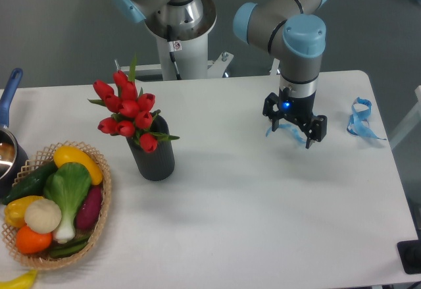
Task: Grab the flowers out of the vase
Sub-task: 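Move the open gripper toward the red tulip stems above the black vase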
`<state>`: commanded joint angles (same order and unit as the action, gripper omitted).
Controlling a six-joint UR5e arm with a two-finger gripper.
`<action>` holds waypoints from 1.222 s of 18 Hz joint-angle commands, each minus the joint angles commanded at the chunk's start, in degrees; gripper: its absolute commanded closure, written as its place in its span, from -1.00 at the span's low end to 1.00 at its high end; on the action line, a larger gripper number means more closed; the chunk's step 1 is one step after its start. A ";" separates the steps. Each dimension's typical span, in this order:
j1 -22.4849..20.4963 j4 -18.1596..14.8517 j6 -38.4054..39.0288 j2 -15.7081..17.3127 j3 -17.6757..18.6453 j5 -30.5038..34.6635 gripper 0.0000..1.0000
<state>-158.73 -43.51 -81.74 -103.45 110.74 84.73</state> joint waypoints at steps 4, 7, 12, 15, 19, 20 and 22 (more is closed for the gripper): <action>0.09 0.26 0.00 0.09 0.00 -0.44 -1.00; -0.09 0.35 0.61 0.79 1.14 -7.53 -1.00; -2.37 1.23 1.41 6.40 7.20 -23.08 -1.00; -3.08 1.14 1.93 9.66 9.74 -32.58 -1.00; -3.25 1.49 2.11 10.63 11.69 -46.55 -1.00; -3.34 1.49 2.11 10.63 11.78 -48.93 -1.00; -3.16 1.58 1.67 10.72 12.82 -51.76 -1.00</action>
<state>-161.90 -41.92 -80.06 -92.73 123.57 32.97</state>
